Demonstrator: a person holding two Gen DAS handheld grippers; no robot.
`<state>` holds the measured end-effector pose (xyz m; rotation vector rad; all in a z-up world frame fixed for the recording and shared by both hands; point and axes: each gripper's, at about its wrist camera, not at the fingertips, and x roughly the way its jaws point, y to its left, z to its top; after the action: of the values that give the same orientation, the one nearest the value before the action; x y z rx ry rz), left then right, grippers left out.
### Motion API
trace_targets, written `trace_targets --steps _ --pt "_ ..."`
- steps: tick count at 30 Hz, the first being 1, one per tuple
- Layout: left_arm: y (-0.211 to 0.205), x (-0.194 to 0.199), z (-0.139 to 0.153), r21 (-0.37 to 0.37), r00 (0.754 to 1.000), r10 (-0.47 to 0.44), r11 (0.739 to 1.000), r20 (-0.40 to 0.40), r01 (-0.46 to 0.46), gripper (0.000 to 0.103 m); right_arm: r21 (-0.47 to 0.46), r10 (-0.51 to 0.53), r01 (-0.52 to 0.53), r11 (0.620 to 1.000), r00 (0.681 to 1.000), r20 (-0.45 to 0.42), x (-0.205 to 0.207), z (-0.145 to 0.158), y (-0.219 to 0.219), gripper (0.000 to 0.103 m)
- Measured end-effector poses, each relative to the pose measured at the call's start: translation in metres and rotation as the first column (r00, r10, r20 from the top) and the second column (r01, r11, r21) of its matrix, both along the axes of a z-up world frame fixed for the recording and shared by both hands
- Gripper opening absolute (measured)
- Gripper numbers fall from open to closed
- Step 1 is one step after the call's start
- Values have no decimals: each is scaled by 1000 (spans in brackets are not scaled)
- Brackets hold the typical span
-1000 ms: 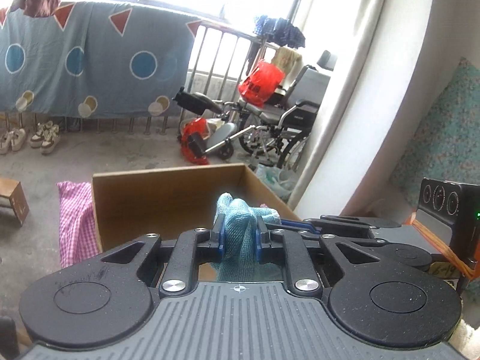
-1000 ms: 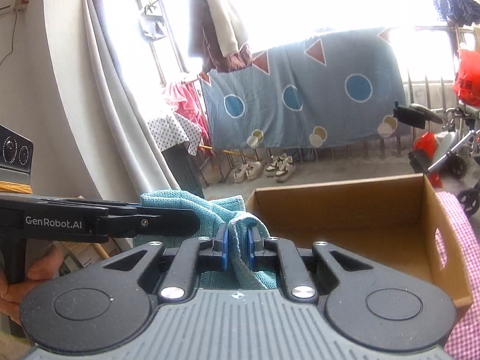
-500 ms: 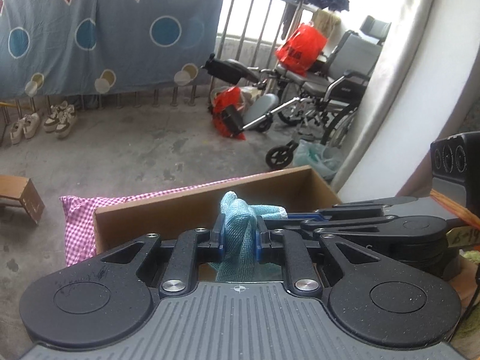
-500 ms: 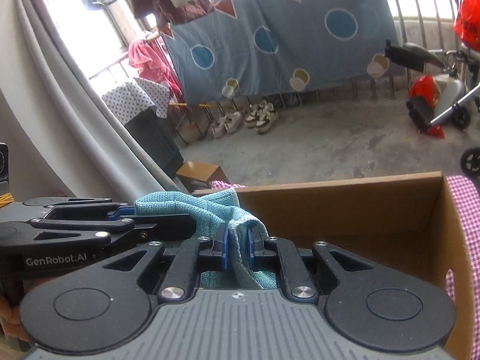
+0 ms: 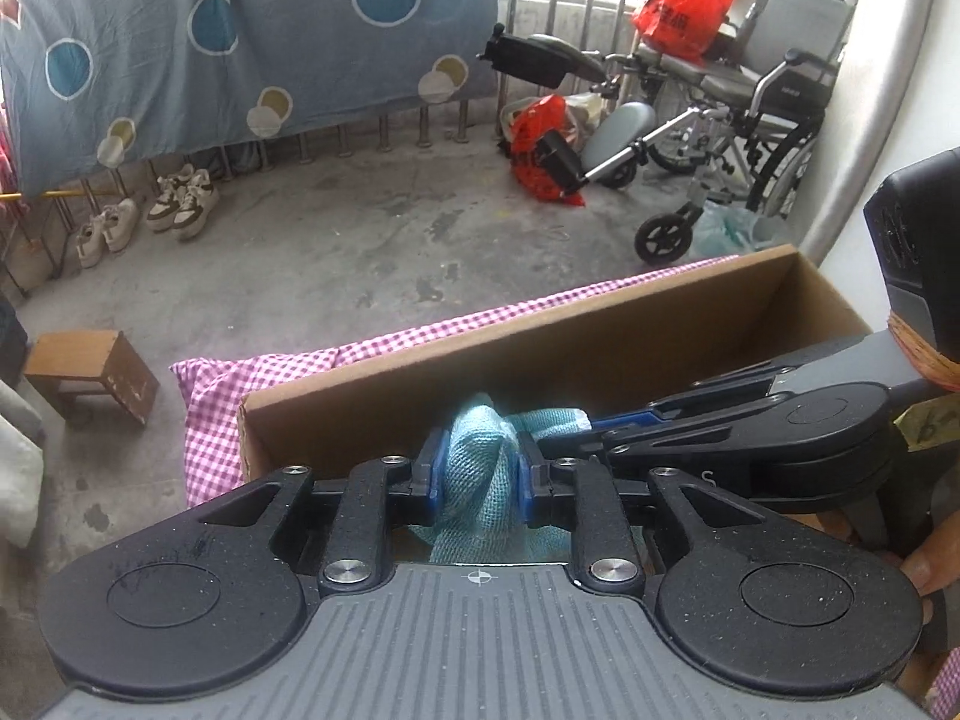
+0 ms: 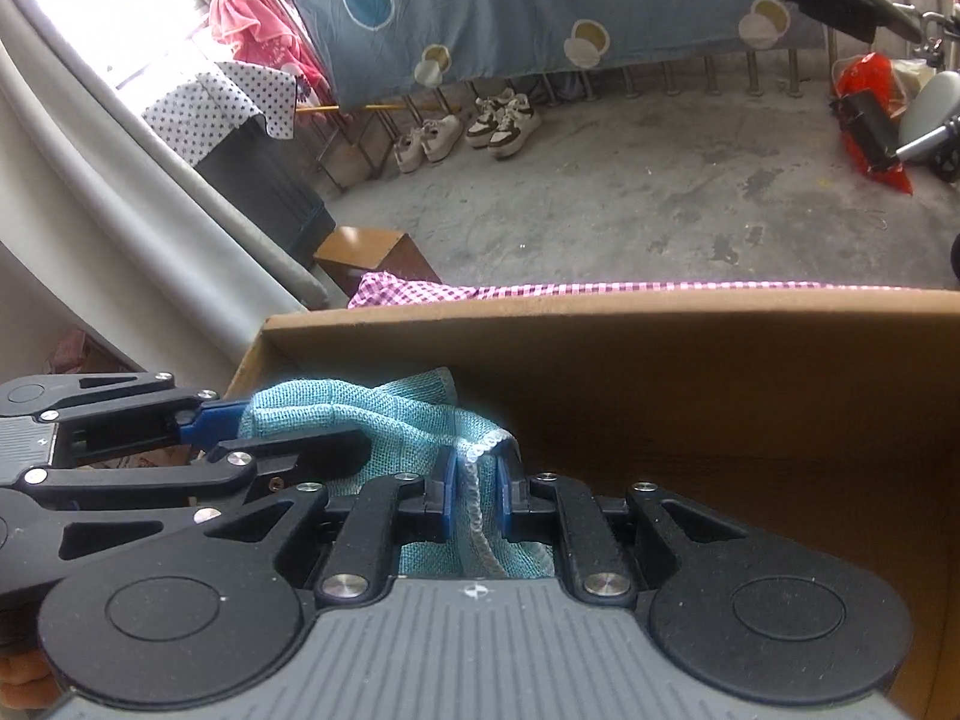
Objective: Organize soft objects
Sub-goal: 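Lift the teal towel with the right gripper and carry it into the box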
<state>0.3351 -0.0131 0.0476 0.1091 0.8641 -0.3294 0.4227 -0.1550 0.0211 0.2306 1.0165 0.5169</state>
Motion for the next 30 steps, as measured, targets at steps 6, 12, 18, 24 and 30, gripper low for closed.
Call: trace_targets --steps 6,12,18,24,30 --pt "13 -9 16 -33 999 35 999 32 -34 59 35 -2 6 999 993 -117 4 -17 -1 22" --pt "35 -33 47 -103 997 49 994 56 -43 70 44 -49 53 998 995 -91 -6 3 -16 58" --pt "73 -80 77 -182 990 113 978 79 -97 92 50 -29 33 998 996 -86 -24 37 -22 58" --pt "102 -133 75 -209 972 203 962 115 -176 102 54 85 -72 996 954 -289 -40 19 4 58" --pt "119 -168 49 -229 947 285 942 148 -247 103 -57 119 -158 986 895 -430 -37 -30 49 56"
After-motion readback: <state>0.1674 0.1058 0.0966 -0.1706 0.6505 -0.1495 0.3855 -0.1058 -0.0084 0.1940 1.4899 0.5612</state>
